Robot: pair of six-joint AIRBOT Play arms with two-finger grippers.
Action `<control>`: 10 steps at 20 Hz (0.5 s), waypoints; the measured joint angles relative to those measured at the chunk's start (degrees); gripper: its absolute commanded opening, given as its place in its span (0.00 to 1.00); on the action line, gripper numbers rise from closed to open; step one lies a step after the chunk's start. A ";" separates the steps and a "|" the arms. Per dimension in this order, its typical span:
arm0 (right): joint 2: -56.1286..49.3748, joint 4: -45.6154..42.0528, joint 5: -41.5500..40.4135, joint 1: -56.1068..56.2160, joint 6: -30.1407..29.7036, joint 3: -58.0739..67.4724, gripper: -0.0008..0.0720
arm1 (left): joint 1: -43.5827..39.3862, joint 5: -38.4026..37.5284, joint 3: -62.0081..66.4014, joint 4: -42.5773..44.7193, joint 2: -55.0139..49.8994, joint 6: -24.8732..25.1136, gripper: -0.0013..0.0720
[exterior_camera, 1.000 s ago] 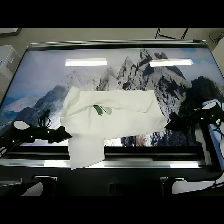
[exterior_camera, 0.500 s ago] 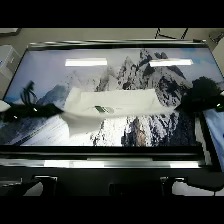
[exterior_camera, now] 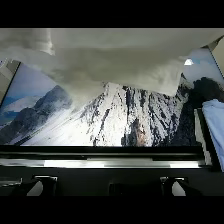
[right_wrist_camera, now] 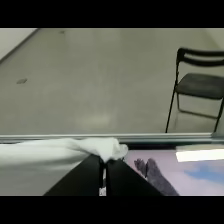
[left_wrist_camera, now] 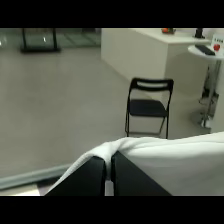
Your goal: Fold the clothes and pants, and hang the long-sleeved shirts on hangers.
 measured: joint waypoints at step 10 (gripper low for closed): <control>10.51 -6.97 2.38 -0.02 5.01 2.47 0.05 | 0.46 3.45 1.97 9.84 8.44 -7.10 0.04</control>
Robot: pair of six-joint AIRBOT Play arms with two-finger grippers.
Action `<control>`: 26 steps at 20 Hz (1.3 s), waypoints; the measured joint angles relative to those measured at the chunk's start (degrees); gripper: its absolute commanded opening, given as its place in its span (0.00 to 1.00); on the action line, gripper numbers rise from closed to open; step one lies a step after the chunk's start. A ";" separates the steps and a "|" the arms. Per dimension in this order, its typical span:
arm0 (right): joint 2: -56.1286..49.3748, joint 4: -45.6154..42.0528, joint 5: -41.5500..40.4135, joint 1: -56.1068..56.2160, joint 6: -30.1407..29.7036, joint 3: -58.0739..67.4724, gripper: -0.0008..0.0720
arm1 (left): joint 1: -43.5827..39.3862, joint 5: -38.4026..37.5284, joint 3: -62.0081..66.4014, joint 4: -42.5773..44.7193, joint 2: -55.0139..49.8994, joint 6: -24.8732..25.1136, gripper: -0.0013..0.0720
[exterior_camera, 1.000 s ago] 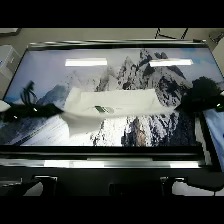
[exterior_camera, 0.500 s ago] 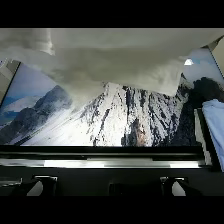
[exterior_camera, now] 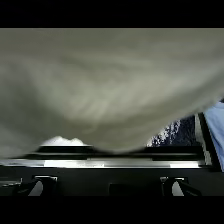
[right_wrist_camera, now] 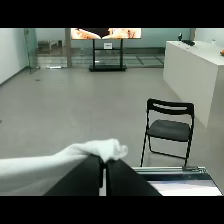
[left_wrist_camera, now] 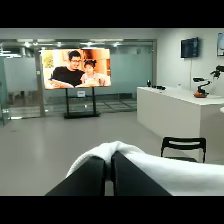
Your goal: Fold the clothes and pants, and hang the long-sleeved shirts on hangers.
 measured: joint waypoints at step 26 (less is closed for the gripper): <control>-46.31 -0.85 -37.53 17.46 10.32 -43.52 0.05 | -12.61 28.50 -44.13 -6.91 -44.98 2.01 0.04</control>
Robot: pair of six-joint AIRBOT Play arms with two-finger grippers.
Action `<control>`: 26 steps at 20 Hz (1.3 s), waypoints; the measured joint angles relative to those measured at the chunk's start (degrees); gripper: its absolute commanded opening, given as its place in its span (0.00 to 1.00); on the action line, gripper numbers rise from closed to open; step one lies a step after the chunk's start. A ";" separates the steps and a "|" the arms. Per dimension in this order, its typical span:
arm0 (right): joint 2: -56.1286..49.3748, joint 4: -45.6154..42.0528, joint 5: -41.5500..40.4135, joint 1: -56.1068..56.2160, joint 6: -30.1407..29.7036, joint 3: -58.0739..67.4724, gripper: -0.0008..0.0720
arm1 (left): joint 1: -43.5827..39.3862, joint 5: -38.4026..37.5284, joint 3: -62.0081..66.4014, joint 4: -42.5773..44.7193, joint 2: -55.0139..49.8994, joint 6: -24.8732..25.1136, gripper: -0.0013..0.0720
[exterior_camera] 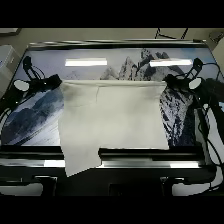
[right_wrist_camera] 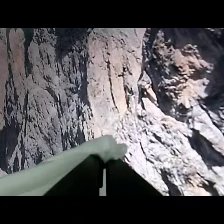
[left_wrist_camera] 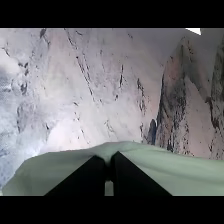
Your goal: Fold the clothes and pants, and hang the long-sleeved shirts on hangers.
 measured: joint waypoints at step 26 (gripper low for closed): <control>0.76 -8.66 46.47 -3.17 -2.93 -0.46 0.70 | 5.25 -39.47 -10.69 13.29 5.95 -2.67 0.75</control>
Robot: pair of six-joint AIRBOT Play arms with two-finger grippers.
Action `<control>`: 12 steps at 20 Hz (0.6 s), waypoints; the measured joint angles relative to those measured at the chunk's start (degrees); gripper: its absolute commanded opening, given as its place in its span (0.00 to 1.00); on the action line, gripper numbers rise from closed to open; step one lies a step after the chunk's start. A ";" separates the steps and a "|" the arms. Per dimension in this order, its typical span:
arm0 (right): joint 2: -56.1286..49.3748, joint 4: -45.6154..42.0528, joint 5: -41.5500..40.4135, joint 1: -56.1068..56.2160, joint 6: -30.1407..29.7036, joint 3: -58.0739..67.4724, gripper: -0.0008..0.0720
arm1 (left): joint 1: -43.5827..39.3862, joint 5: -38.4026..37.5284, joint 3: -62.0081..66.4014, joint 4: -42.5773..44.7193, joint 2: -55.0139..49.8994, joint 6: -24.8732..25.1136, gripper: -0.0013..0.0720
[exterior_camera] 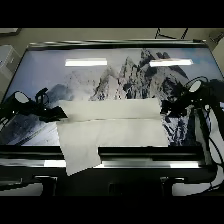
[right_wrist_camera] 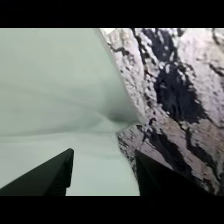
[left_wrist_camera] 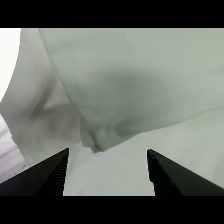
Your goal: Fold the clothes and pants, and hang the long-sleeved shirts on hangers.
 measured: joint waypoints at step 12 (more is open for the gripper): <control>7.21 -0.39 13.16 -14.03 -2.99 -10.78 0.69 | 13.64 -12.07 -27.69 -3.43 16.87 10.78 0.71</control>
